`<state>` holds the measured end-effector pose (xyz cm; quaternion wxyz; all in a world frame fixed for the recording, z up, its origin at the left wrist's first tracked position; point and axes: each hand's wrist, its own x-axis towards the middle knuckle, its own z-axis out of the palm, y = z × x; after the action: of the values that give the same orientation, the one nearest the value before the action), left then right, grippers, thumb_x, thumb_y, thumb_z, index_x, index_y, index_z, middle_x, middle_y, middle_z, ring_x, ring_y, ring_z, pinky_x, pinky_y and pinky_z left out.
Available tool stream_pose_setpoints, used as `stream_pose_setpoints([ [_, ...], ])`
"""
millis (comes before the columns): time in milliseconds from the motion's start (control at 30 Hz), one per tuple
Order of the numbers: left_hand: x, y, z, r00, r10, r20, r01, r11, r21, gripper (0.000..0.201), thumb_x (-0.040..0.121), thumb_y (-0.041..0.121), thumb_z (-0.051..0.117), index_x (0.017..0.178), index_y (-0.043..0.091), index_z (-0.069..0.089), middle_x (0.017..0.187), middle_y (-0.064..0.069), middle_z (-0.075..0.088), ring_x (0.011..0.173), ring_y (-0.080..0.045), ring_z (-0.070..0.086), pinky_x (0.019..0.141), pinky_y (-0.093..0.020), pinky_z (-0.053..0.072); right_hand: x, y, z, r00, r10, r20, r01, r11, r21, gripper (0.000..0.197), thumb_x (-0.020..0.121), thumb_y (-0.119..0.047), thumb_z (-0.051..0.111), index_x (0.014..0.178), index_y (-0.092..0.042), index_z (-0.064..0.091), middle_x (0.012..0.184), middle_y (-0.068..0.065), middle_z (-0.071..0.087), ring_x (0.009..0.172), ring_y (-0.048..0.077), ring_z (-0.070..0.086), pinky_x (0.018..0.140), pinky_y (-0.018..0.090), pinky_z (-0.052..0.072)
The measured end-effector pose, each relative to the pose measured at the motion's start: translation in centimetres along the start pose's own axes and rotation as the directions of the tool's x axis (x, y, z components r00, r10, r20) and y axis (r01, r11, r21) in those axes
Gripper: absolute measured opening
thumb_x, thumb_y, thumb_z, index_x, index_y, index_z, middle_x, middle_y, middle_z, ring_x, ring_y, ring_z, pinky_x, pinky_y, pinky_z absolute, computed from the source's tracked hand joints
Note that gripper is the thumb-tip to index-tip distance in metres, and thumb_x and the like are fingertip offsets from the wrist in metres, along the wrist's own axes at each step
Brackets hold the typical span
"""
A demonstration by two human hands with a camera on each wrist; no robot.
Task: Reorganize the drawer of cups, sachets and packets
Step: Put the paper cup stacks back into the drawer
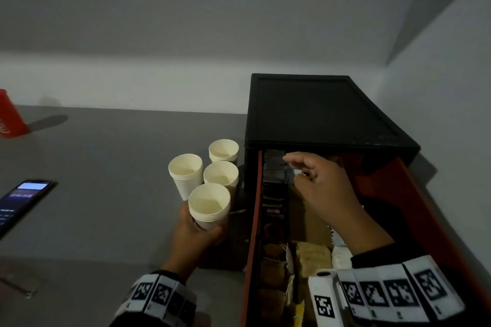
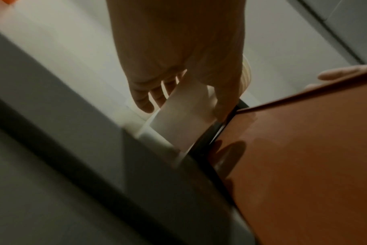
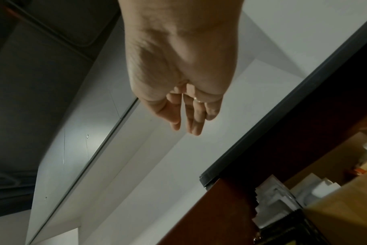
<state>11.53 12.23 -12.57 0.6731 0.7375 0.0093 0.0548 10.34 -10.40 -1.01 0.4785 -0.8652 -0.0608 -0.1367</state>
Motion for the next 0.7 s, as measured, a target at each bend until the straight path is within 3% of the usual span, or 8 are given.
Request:
stream_pose_setpoints([
  [100,-0.6,3.8,-1.3,0.989,0.146,-0.02,-0.146,0.989,-0.018,0.082,0.038,0.036,0.075,0.115,0.029,0.047,0.102,0.006,0.066,0.096,-0.013,0.064,0.065,-0.02,0.053,-0.2,-0.5,-0.1,0.999,0.018,0.034,-0.02,0.999,0.045,0.037,0.087,-0.01,0.06,0.116,-0.033,0.055,0.11,-0.019,0.056,0.106,-0.008,0.051,0.095,0.013,0.041],
  [167,-0.8,7.1,-1.9,0.968,0.252,-0.012,-0.252,0.967,0.024,0.081,0.04,0.041,0.076,0.116,0.032,0.051,0.101,0.014,0.067,0.094,-0.001,0.064,0.064,-0.012,0.051,-0.3,-1.4,0.0,0.989,0.01,0.145,-0.03,0.991,0.131,0.054,0.077,-0.03,0.073,0.124,-0.038,0.047,0.117,-0.026,0.052,0.116,-0.008,0.047,0.102,0.02,0.038],
  [233,-1.0,10.6,-1.5,0.942,0.322,0.094,-0.327,0.945,0.036,0.082,0.045,0.048,0.08,0.119,0.025,0.055,0.104,0.008,0.069,0.095,-0.004,0.065,0.068,-0.014,0.053,-0.3,-2.8,0.4,0.949,-0.027,0.314,-0.044,0.976,0.215,0.081,0.059,-0.05,0.078,0.129,-0.046,0.038,0.123,-0.03,0.049,0.124,-0.005,0.042,0.104,0.023,0.035],
  [300,-1.0,12.9,-0.3,0.905,0.346,0.249,-0.337,0.938,-0.079,0.078,0.049,0.059,0.082,0.113,0.019,0.061,0.1,0.001,0.072,0.092,-0.013,0.068,0.069,-0.025,0.056,-0.2,-4.1,0.9,0.919,-0.078,0.385,-0.044,0.954,0.297,0.09,0.05,-0.049,0.085,0.128,-0.046,0.042,0.121,-0.024,0.057,0.12,-0.002,0.049,0.098,0.027,0.043],
  [400,-0.4,14.2,1.4,0.89,0.352,0.291,-0.316,0.935,-0.163,0.055,0.061,0.065,0.072,0.101,0.028,0.072,0.093,0.006,0.074,0.086,-0.01,0.069,0.069,-0.025,0.055,0.4,-5.0,0.8,0.969,-0.11,0.223,-0.014,0.871,0.492,0.076,0.046,-0.031,0.09,0.113,-0.037,0.054,0.104,-0.01,0.068,0.098,0.007,0.065,0.078,0.026,0.055],
  [533,2.2,10.6,1.1,0.967,0.251,-0.039,-0.253,0.965,-0.069,0.009,0.077,0.028,0.075,0.084,0.03,0.07,0.082,0.003,0.068,0.077,-0.011,0.063,0.068,-0.027,0.049,1.1,-4.5,-1.4,0.998,-0.061,-0.015,0.057,0.782,0.621,0.06,0.042,-0.038,0.076,0.099,-0.034,0.06,0.089,-0.011,0.072,0.083,0.008,0.069,0.065,0.025,0.055],
  [600,3.5,6.9,0.9,0.974,0.166,-0.152,-0.15,0.983,0.107,0.03,0.076,0.014,0.076,0.098,0.023,0.057,0.095,0.002,0.06,0.089,-0.017,0.059,0.072,-0.027,0.045,1.0,-4.1,-3.2,0.995,-0.053,-0.088,0.097,0.764,0.637,0.064,0.041,-0.038,0.079,0.101,-0.033,0.059,0.088,-0.01,0.071,0.082,0.008,0.069,0.063,0.022,0.054],
  [700,4.6,1.8,1.1,0.993,0.004,-0.116,0.025,0.97,0.243,0.076,0.065,0.016,0.085,0.128,0.011,0.042,0.121,-0.004,0.049,0.11,-0.02,0.049,0.087,-0.034,0.045,0.5,-3.5,-5.6,0.981,-0.044,-0.187,0.154,0.762,0.63,0.072,0.034,-0.054,0.087,0.099,-0.037,0.063,0.088,-0.008,0.071,0.082,0.009,0.068,0.063,0.024,0.054],
])
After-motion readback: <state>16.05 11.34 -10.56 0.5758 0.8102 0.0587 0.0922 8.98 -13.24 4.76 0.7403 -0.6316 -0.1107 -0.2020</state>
